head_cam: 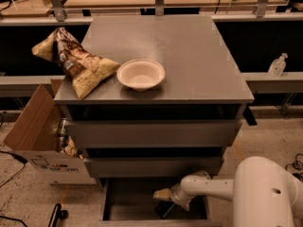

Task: Pick rxbar blueberry from bottom drawer and place on counter

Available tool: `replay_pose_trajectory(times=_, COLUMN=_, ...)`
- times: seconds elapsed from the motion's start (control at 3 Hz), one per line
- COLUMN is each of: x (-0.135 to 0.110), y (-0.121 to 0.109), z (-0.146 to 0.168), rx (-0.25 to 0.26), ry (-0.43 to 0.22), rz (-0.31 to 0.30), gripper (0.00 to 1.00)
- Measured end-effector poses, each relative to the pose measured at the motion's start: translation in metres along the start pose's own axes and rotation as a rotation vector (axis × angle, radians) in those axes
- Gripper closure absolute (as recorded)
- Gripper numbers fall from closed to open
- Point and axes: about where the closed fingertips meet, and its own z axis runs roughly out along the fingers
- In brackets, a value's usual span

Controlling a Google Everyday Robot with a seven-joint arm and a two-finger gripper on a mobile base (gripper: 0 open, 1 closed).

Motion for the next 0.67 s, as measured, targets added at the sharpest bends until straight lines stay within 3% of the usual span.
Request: replay_pose_trajectory(times=0.67, x=0.0000, y=-0.0004, z=0.0198, rx=-0.044, ry=-0.011, rz=-0.008, gripper=0.00)
